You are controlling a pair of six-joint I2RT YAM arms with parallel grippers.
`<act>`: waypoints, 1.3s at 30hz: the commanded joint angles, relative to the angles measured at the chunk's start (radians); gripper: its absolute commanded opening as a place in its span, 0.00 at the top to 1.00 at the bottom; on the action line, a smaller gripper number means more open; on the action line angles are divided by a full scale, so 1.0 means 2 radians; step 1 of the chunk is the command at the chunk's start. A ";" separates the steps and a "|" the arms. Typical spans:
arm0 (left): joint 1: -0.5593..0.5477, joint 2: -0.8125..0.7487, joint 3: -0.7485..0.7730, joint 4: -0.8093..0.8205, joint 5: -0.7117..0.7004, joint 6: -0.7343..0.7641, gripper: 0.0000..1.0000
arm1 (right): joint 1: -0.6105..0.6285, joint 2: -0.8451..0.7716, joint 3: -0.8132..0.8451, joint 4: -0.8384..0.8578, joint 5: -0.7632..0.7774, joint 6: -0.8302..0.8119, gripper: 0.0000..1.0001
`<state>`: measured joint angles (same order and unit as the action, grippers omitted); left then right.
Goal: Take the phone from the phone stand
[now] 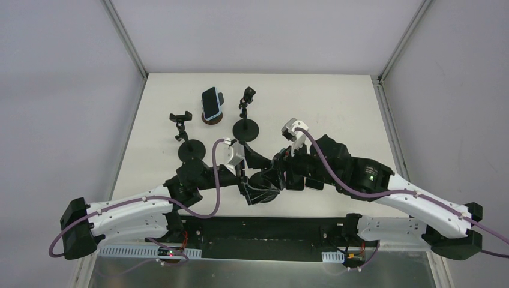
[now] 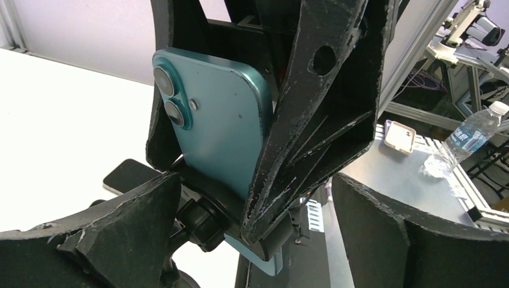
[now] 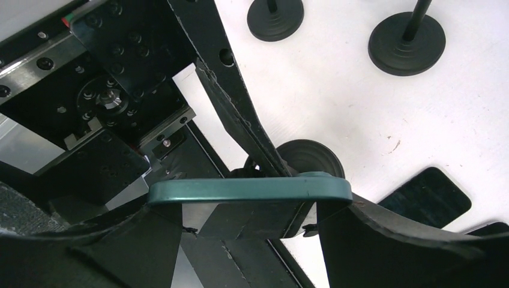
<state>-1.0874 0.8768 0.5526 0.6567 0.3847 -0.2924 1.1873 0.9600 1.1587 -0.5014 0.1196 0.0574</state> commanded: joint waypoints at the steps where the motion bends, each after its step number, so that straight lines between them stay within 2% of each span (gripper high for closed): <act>1: -0.008 0.008 -0.007 0.040 -0.002 -0.008 0.02 | 0.007 -0.025 0.013 0.108 0.033 0.021 1.00; 6: -0.009 0.013 -0.013 0.041 -0.023 -0.008 0.09 | 0.014 -0.026 0.012 0.121 0.030 0.038 1.00; 9: -0.009 0.019 -0.009 0.041 -0.025 -0.006 0.16 | 0.024 -0.024 0.014 0.126 0.042 0.046 1.00; 13: -0.009 0.024 -0.008 0.041 -0.030 -0.006 0.19 | 0.035 -0.021 0.017 0.134 0.062 0.059 1.00; 22: -0.009 0.025 -0.016 0.041 -0.050 -0.011 0.33 | 0.057 -0.006 0.026 0.136 0.107 0.086 1.00; 28: -0.009 0.024 -0.020 0.041 -0.057 -0.009 0.34 | 0.072 0.002 0.027 0.149 0.140 0.107 1.00; 30: -0.009 0.023 -0.021 0.041 -0.061 -0.009 0.37 | 0.075 0.006 0.027 0.149 0.144 0.108 1.00; 32: -0.009 0.021 -0.021 0.041 -0.064 -0.007 0.48 | 0.079 0.009 0.025 0.148 0.146 0.107 1.00; 33: -0.009 0.020 -0.023 0.041 -0.067 -0.006 0.65 | 0.080 0.011 0.023 0.149 0.146 0.107 1.00; 34: -0.009 0.019 -0.024 0.041 -0.071 -0.006 0.76 | 0.082 0.011 0.021 0.150 0.146 0.105 1.00; 37: -0.009 0.018 -0.031 0.041 -0.082 -0.005 1.00 | 0.085 0.009 0.009 0.158 0.150 0.097 1.00; 39: -0.008 0.019 -0.038 0.041 -0.084 0.002 1.00 | 0.086 0.006 -0.001 0.164 0.157 0.095 1.00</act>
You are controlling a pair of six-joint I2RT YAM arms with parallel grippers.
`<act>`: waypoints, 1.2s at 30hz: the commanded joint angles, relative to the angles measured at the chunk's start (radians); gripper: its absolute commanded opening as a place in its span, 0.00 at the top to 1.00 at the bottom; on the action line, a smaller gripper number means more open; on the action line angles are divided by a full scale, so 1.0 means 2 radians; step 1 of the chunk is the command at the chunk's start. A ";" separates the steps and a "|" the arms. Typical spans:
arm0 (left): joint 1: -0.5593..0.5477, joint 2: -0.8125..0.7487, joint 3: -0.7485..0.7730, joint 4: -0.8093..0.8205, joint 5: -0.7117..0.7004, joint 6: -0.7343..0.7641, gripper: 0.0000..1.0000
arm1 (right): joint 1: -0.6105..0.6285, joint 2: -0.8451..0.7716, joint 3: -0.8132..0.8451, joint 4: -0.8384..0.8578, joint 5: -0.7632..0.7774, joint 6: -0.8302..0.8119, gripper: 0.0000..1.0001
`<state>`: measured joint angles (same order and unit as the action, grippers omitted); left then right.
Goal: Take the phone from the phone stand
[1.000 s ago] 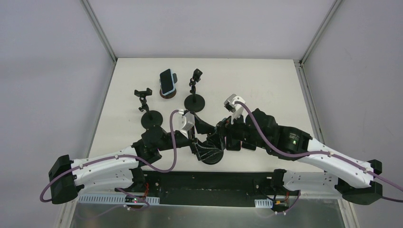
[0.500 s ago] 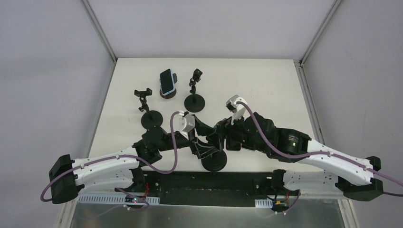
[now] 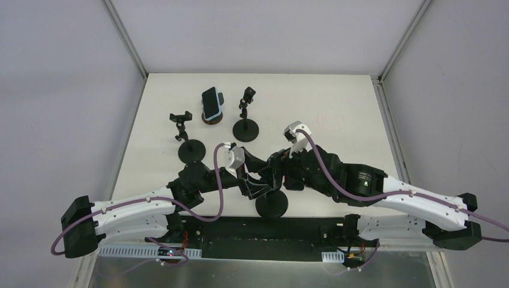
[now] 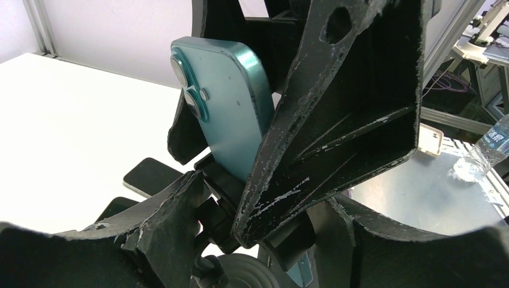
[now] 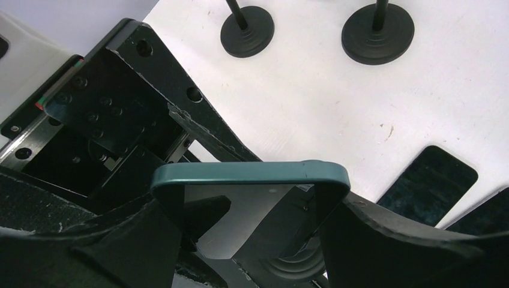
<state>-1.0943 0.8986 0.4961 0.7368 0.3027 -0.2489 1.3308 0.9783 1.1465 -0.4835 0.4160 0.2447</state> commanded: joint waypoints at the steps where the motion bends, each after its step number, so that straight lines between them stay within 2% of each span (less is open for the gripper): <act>1: -0.004 0.009 -0.014 0.001 -0.043 -0.014 1.00 | 0.014 -0.005 -0.003 0.159 0.013 -0.002 1.00; 7: -0.004 0.022 -0.043 0.001 -0.055 0.017 1.00 | 0.014 -0.012 -0.071 0.208 0.056 -0.023 1.00; 15: -0.004 0.010 -0.078 0.001 -0.037 0.057 1.00 | 0.013 -0.010 -0.158 0.332 0.056 -0.083 1.00; 20: 0.005 -0.014 -0.091 -0.008 -0.035 0.072 1.00 | 0.008 -0.018 -0.197 0.364 0.049 -0.098 1.00; 22: 0.013 -0.019 -0.069 -0.051 -0.023 0.084 1.00 | 0.008 -0.020 -0.207 0.377 0.037 -0.115 1.00; 25: 0.018 -0.015 -0.010 -0.156 0.005 0.118 1.00 | 0.008 -0.023 -0.209 0.385 0.040 -0.119 1.00; 29: 0.022 -0.004 0.038 -0.225 0.029 0.158 1.00 | 0.007 -0.027 -0.208 0.395 0.052 -0.119 1.00; 36: 0.023 0.000 0.106 -0.372 0.020 0.237 1.00 | 0.007 -0.028 -0.226 0.409 0.049 -0.105 1.00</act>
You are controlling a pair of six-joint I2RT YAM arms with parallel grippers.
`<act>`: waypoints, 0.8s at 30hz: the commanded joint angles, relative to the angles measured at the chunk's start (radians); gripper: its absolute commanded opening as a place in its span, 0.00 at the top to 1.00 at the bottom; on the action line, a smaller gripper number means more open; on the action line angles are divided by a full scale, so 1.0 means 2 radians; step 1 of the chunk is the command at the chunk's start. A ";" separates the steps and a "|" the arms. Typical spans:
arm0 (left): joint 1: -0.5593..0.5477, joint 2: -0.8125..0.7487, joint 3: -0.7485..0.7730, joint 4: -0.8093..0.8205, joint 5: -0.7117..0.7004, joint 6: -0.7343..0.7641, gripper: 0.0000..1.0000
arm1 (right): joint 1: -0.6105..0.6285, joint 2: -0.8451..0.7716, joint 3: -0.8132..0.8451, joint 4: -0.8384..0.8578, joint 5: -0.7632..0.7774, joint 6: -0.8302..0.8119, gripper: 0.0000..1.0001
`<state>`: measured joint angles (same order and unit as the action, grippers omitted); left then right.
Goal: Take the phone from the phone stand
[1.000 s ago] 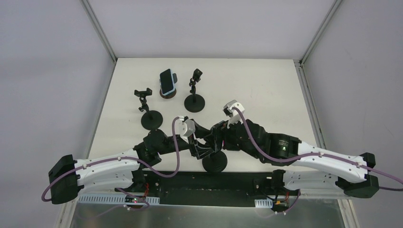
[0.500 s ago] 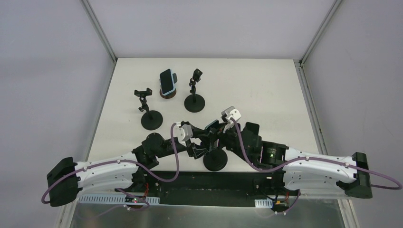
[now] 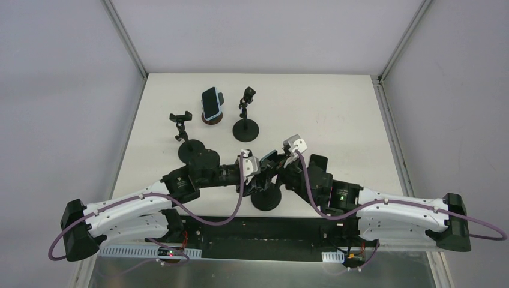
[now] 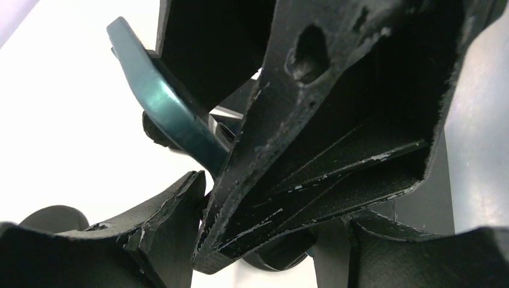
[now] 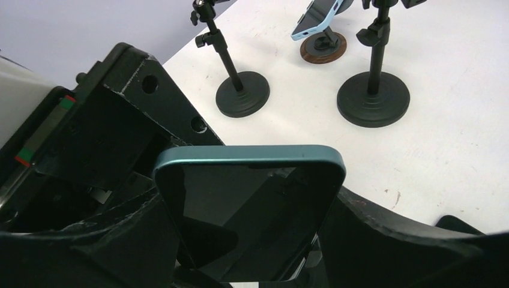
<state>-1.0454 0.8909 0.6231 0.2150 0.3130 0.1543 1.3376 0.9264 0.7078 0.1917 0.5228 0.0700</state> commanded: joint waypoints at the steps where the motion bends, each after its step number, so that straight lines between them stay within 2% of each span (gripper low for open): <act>1: -0.002 0.004 0.050 -0.129 0.011 0.046 1.00 | 0.004 -0.004 -0.010 0.074 -0.002 -0.015 1.00; 4: -0.002 0.011 0.076 -0.172 0.010 0.063 1.00 | 0.004 -0.007 -0.018 0.082 0.009 -0.010 1.00; 7: -0.002 0.019 0.084 -0.174 0.022 0.057 1.00 | 0.004 -0.007 -0.026 0.093 0.015 -0.008 1.00; 10: -0.002 0.032 0.070 -0.151 0.035 0.041 1.00 | 0.004 0.000 -0.037 0.107 0.012 -0.009 1.00; 15: -0.002 0.020 0.016 -0.067 0.046 0.004 1.00 | -0.001 0.000 -0.068 0.146 0.000 -0.025 1.00; 17: -0.002 0.007 0.000 -0.046 0.051 -0.008 1.00 | -0.016 -0.009 -0.079 0.147 -0.037 -0.027 1.00; 24: -0.007 -0.005 -0.017 -0.023 0.107 -0.013 1.00 | -0.136 -0.042 -0.120 0.135 -0.181 -0.029 1.00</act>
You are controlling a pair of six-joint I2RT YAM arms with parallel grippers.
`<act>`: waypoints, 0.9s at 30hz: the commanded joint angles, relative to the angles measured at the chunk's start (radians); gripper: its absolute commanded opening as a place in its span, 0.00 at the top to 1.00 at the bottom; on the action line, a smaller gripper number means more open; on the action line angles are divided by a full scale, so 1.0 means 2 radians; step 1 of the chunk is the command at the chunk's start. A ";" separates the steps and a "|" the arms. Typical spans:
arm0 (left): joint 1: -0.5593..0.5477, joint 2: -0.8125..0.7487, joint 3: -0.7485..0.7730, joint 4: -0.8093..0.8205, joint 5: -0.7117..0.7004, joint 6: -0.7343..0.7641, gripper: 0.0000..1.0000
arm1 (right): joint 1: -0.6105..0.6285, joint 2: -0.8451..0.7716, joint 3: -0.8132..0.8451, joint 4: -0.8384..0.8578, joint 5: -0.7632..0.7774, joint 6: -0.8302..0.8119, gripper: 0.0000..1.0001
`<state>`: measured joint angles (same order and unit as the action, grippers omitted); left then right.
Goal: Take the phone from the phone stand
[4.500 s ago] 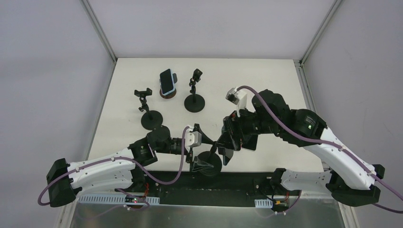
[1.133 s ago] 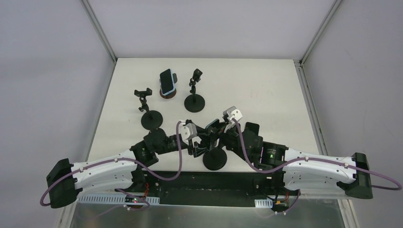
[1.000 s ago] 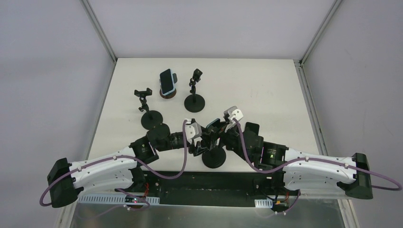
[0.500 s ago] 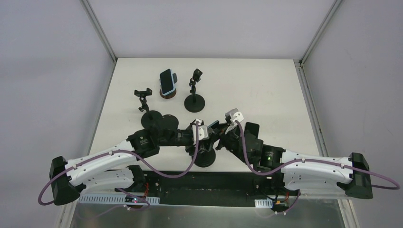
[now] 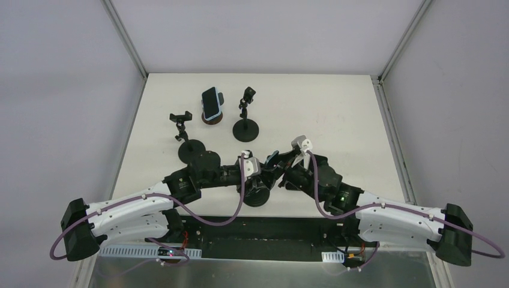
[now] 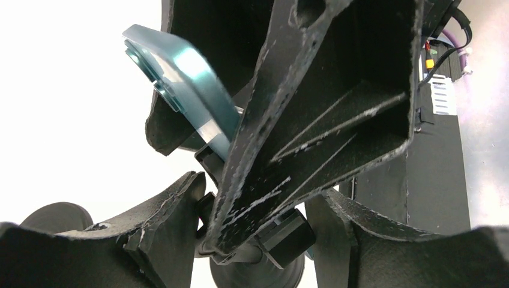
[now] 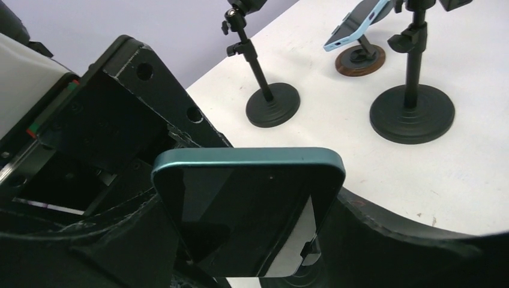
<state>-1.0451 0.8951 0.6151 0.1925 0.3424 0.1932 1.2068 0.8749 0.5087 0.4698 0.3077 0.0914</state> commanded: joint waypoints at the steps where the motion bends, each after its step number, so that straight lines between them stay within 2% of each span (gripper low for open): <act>1: -0.009 -0.007 -0.014 -0.011 0.097 -0.031 1.00 | -0.085 -0.017 -0.023 -0.006 -0.092 -0.041 1.00; 5: -0.020 -0.003 -0.016 -0.008 0.112 -0.030 1.00 | -0.120 -0.009 -0.032 0.001 -0.136 -0.062 1.00; 11: -0.032 0.005 -0.015 -0.004 0.132 -0.029 1.00 | -0.139 0.017 -0.031 0.022 -0.149 -0.089 1.00; 15: -0.041 0.008 -0.015 -0.003 0.154 -0.027 1.00 | -0.157 0.034 -0.034 0.050 -0.188 -0.108 1.00; 27: -0.070 0.007 -0.016 -0.003 0.190 -0.020 1.00 | -0.217 0.090 -0.008 0.057 -0.248 -0.147 1.00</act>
<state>-1.0714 0.9249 0.5995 0.2550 0.3412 0.2066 0.8948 0.9836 0.4789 0.6556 -0.3439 0.0021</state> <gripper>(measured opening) 0.581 0.735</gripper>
